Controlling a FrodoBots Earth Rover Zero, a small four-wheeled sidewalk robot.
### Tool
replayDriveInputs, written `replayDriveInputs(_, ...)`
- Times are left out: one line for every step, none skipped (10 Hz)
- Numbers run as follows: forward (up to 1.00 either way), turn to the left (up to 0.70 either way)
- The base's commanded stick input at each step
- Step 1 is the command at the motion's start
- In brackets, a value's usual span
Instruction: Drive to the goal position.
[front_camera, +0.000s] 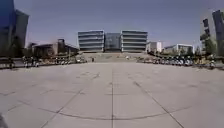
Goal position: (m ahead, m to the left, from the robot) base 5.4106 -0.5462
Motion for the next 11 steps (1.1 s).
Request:
replayDriveInputs(1.0,0.0)
replayDriveInputs(1.0,0.0)
replayDriveInputs(1.0,0.0)
replayDriveInputs(1.0,0.0)
replayDriveInputs(1.0,0.0)
replayDriveInputs(1.0,0.0)
replayDriveInputs(1.0,0.0)
replayDriveInputs(1.0,0.0)
replayDriveInputs(1.0,0.0)
replayDriveInputs(1.0,0.0)
replayDriveInputs(1.0,0.0)
